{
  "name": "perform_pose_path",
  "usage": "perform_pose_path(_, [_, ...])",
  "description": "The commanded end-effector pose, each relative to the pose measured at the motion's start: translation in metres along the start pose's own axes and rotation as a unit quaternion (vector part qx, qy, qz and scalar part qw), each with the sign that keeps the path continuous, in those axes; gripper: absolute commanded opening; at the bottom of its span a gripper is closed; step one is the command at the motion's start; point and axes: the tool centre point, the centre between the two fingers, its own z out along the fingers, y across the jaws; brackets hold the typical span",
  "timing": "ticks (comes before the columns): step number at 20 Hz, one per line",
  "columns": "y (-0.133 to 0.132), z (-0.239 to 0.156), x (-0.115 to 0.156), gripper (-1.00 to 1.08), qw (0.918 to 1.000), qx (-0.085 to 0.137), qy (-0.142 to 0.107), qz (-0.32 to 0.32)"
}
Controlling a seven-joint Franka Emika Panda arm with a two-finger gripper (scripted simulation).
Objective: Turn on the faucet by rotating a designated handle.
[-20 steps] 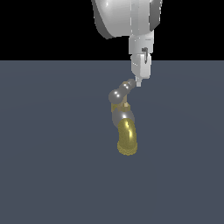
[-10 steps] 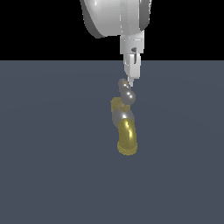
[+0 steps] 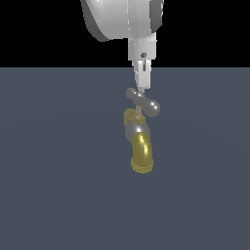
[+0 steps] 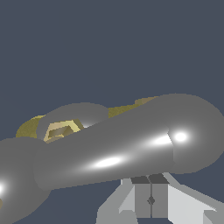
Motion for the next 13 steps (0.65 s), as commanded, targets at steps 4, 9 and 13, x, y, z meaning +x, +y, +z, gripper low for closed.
perform_pose_path(4, [-0.014,-0.004,0.072,-1.00,0.9991,0.003,0.015,-0.040])
perform_pose_path(9, [-0.026,-0.006,0.098,-1.00,0.9986,0.002,0.018,-0.049])
perform_pose_path(13, [-0.034,-0.007,0.114,-1.00,0.9983,0.002,0.020,-0.054])
